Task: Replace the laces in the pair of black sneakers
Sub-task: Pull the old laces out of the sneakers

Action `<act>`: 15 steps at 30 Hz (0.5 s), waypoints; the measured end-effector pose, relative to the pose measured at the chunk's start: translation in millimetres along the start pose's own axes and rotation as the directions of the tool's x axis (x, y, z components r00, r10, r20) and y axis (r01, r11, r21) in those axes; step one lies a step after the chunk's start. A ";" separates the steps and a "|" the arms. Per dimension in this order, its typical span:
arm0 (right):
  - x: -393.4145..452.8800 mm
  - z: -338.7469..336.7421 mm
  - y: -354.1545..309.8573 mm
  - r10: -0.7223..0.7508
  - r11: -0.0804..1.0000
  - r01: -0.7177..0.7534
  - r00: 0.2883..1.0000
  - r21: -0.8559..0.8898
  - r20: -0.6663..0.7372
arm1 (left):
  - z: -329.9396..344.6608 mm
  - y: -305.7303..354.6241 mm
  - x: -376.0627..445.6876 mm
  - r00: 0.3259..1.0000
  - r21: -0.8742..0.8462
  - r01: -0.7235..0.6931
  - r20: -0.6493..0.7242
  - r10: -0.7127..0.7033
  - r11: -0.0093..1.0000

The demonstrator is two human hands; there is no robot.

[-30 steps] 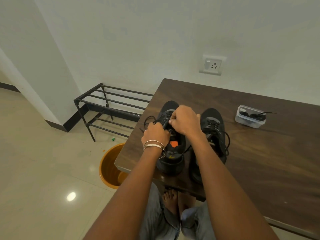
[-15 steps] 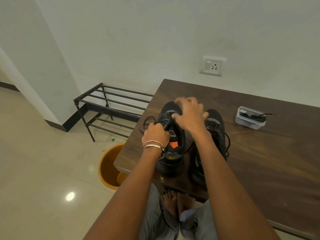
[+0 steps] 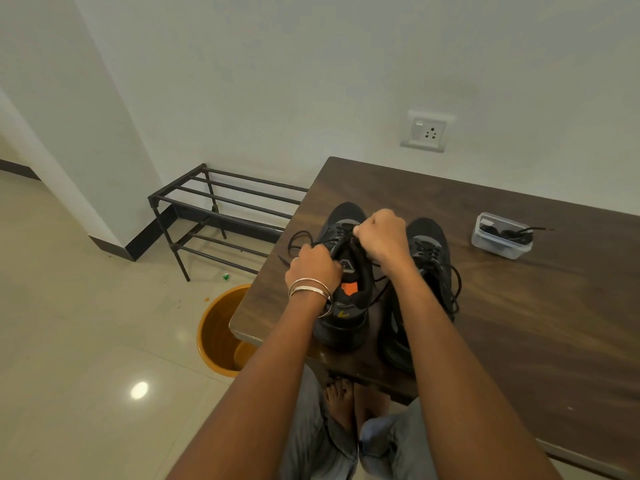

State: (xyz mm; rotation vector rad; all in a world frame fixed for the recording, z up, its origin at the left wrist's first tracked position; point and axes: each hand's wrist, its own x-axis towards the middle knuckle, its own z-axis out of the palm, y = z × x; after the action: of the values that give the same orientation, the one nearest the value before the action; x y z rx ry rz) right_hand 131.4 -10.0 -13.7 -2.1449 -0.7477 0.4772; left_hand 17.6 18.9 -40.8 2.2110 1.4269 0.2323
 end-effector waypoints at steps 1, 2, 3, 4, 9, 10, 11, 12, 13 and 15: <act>1.1 0.2 1.0 0.061 0.993 -0.060 0.998 0.098 -0.003 | 0.1 0.1 0.0 1.000 -0.001 -0.006 0.002 0.006 1.000; 3.0 0.5 2.9 0.103 0.979 -0.101 0.995 0.177 0.002 | 0.5 0.2 0.2 1.000 -0.003 -0.010 0.003 0.010 1.000; 0.9 -0.5 1.9 0.139 0.963 -0.138 0.990 0.230 0.011 | 0.5 0.2 0.3 1.000 -0.004 -0.013 0.004 0.013 1.000; 0.6 -0.6 2.4 0.168 0.949 -0.167 0.986 0.266 0.021 | 0.1 0.2 0.4 1.000 -0.001 -0.018 0.005 0.018 1.000; -7.8 -6.6 -3.5 0.245 0.875 -0.243 0.968 0.420 0.050 | -1.3 0.4 -0.2 1.000 0.026 -0.023 0.012 0.023 0.999; -8.7 -7.5 -4.7 0.265 0.848 -0.265 0.962 0.459 0.065 | -1.0 0.5 0.0 1.000 0.027 -0.023 0.012 0.023 0.999; -9.1 -8.6 -4.6 0.292 0.817 -0.298 0.952 0.494 0.090 | -0.7 0.4 0.2 1.000 0.028 -0.023 0.015 0.023 0.999; -8.7 -9.3 -4.0 0.306 0.794 -0.316 0.946 0.519 0.108 | -0.3 0.2 0.4 1.000 0.028 -0.023 0.018 0.022 0.999; -9.6 -11.2 -5.1 0.315 0.776 -0.328 0.942 0.538 0.120 | -0.7 0.2 0.6 1.000 0.028 -0.022 0.019 0.021 0.999; -8.8 -15.2 -3.9 0.329 0.734 -0.348 0.934 0.583 0.143 | -1.0 -0.5 1.1 1.000 0.026 -0.016 0.019 0.015 1.000</act>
State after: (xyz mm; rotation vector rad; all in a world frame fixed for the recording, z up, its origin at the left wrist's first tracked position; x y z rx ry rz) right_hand 131.8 -22.4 -0.7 -1.6545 -0.1570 0.8211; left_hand 17.3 20.4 -40.3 2.2403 1.4108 0.1982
